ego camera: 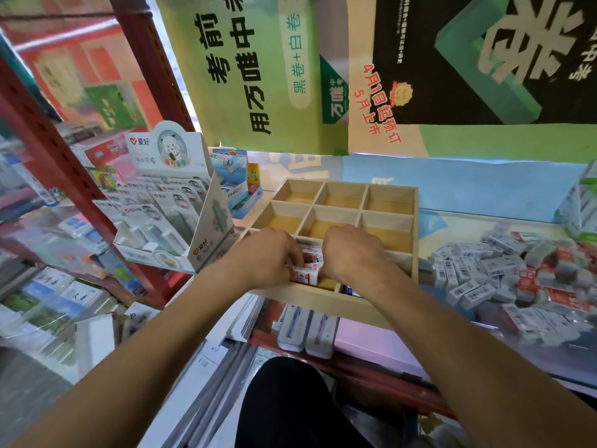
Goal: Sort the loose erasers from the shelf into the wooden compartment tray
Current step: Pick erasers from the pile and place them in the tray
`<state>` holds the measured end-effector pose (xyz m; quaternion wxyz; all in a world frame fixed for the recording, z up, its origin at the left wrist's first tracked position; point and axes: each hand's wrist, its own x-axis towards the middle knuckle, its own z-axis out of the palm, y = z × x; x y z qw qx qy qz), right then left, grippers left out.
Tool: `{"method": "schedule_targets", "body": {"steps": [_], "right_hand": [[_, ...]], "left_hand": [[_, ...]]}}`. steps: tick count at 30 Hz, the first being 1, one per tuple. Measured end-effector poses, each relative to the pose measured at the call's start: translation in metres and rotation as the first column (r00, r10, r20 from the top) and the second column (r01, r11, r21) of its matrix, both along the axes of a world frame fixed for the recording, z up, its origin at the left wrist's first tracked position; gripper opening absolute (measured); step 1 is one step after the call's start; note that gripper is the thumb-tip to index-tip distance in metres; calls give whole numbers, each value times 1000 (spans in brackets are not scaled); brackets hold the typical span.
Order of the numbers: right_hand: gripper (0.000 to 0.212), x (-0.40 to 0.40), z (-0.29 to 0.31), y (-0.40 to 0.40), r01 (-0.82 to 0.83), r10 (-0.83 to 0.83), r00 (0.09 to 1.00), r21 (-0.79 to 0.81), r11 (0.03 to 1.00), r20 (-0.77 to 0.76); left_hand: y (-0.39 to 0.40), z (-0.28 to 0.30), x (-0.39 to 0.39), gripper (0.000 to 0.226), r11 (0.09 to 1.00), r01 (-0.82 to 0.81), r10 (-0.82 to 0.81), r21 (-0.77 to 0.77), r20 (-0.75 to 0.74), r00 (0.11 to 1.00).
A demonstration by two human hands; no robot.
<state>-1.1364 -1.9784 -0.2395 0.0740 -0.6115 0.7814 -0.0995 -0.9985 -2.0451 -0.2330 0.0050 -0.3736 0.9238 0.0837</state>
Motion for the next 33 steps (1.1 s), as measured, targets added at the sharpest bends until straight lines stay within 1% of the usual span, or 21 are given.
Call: {"method": "schedule_targets", "body": {"steps": [4,7,10,14,18,21,23,25,27,29,31,33], "right_hand": [[17,0,0,1,17,-17,1000,1,1000,2],[21,2,2,5,28,-28,1000,8,1000,0],[19,2,4,8,38,-38,999,17,999,0],[22,3,4,10,41,-41,999,0,999,-5],[21,4,4,11,43,-44,999,-18,999,-25],[25,2,2,12,35,-36,999,-23,999,-17],[23,1,1,13,43,-43,999,-34,998,-17],[17,2,0,13,35,-37,999,-42,999,-36],[16,2,-2,13,21,-23,999,-47,999,-33],[14,-1,-4,11,20,-19,999,-44,999,27],[14,-9,-5,13,41,-34,984,-35,999,174],[17,-20,-6,19,67,-43,958,-74,995,283]], "left_hand": [[2,0,-6,16,996,-24,27,-81,35,999],[4,-2,-12,18,990,-26,38,-140,81,996],[3,-5,-18,17,982,-17,40,-188,118,992],[4,-8,-18,15,974,2,23,-227,111,994],[3,-5,-16,23,976,47,-27,-214,96,995],[3,-4,-17,29,977,79,-54,-198,125,991],[2,-3,-17,27,983,82,-61,-163,131,989],[1,0,-16,20,990,79,-68,-113,100,993],[3,1,-16,18,990,84,-74,-112,91,993],[5,0,-17,21,987,77,-64,-144,95,993],[7,-1,-18,25,979,77,-60,-188,97,993],[7,-2,-19,26,968,92,-72,-233,94,993]]}}
